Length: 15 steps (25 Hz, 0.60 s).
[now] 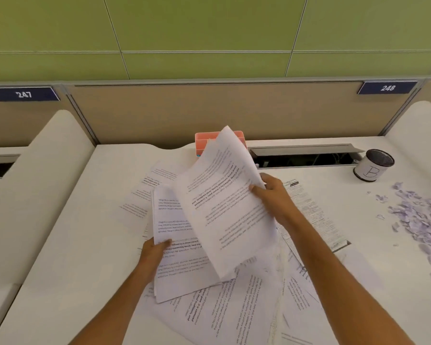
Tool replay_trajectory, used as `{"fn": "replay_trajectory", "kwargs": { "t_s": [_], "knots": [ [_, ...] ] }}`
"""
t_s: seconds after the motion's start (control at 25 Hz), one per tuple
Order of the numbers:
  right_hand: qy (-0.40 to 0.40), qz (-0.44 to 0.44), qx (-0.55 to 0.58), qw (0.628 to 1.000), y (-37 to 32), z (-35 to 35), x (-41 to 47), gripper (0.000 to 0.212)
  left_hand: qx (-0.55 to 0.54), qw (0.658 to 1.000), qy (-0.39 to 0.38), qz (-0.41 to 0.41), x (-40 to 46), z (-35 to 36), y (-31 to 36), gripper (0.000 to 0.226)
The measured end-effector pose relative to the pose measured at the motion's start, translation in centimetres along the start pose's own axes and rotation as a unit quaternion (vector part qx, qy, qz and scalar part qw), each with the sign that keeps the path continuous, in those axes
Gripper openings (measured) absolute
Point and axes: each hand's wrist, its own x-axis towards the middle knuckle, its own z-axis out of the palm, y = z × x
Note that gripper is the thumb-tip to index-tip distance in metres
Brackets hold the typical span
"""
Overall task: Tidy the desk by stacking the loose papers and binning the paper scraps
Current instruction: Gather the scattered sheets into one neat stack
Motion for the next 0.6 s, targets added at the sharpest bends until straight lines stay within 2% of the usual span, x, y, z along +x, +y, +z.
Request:
{"fn": "replay_trajectory", "kwargs": {
  "t_s": [0.12, 0.28, 0.36, 0.48, 0.6],
  "knots": [
    [-0.008, 0.067, 0.134, 0.989, 4.1, 4.2, -0.6, 0.02, -0.007, 1.0, 0.007, 0.008, -0.3, 0.1, 0.1, 0.021],
    [-0.024, 0.12, 0.21, 0.97, 8.4, 7.9, -1.4, 0.023, 0.001, 0.999, 0.014, 0.044, -1.0, 0.3, 0.5, 0.027],
    [-0.02, 0.131, 0.205, 0.97, 9.6, 9.1, -1.8, 0.022, -0.006, 0.998, 0.011, 0.056, -1.4, 0.5, 0.9, 0.032],
    [-0.011, 0.129, 0.139, 0.982, 10.7, 10.3, -1.7, 0.022, -0.025, 0.998, 0.008, 0.056, -1.9, 0.8, 1.4, 0.036],
    [-0.029, 0.114, 0.118, 0.986, 10.8, 10.3, -1.7, 0.033, -0.063, 0.995, -0.008, 0.073, -2.1, 0.6, 1.3, 0.046]
  ]
}}
